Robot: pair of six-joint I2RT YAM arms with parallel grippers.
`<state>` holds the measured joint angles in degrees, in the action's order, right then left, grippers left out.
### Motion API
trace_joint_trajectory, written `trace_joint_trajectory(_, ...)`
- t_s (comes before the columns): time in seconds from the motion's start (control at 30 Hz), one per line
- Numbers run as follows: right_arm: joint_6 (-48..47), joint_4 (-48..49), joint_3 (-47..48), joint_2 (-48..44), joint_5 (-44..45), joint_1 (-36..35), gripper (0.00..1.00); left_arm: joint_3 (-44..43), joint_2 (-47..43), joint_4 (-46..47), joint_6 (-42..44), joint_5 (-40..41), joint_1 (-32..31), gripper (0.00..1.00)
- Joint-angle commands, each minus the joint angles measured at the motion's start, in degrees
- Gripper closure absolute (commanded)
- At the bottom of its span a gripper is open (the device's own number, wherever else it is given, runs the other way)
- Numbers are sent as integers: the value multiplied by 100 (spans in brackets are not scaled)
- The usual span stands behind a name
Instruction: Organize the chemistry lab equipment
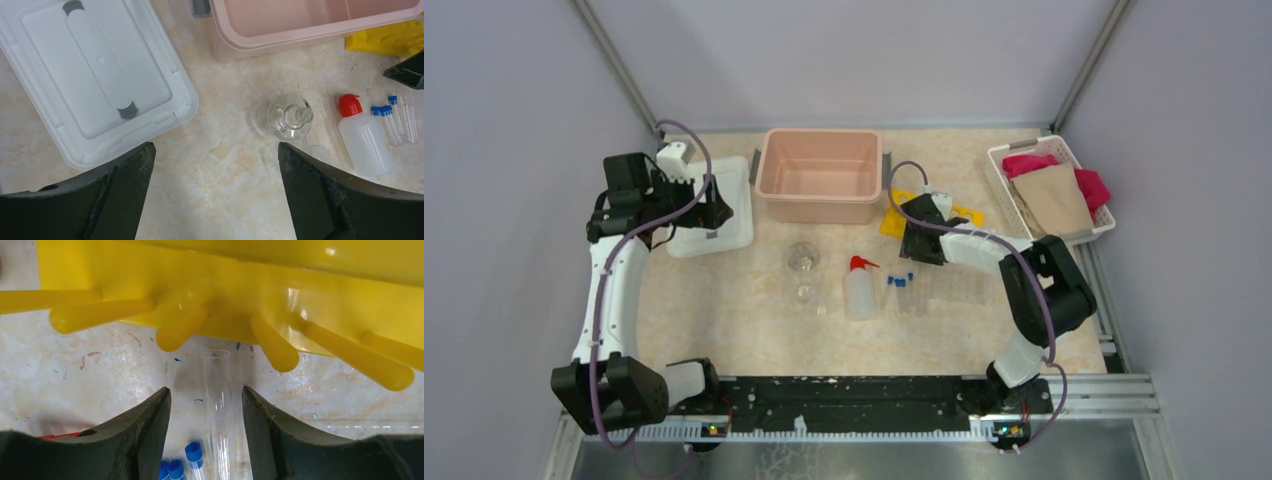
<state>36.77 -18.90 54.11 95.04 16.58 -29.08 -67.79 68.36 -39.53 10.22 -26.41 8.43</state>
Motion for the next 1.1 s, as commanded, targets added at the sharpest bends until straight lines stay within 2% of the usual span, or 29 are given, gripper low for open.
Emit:
trace_joint_trajectory(0.0, 99, 349, -176, -61, 179, -88, 48, -311, -104, -170, 132, -236, 11, 1)
trace_joint_trajectory(0.2, 98, 474, -320, -65, 162, -97, 59, -376, -92, -183, 6, -454, 12, 1)
trace_joint_trajectory(0.33, 24, 454, -319, -173, 188, -97, 71, -378, -93, -150, -106, -576, 17, 1)
trace_joint_trajectory(0.7, -310, -24, 302, -1034, 159, -301, 96, -340, -135, -138, -164, -1010, 1, 1)
trace_joint_trajectory(0.9, -305, -469, 1000, -1710, 118, -821, 100, -293, -239, -46, -145, -1449, -50, 1)
trace_joint_trajectory(1.07, -191, -427, 1808, -1877, 173, -1356, 100, 9, -541, 390, -188, -2205, -236, 1)
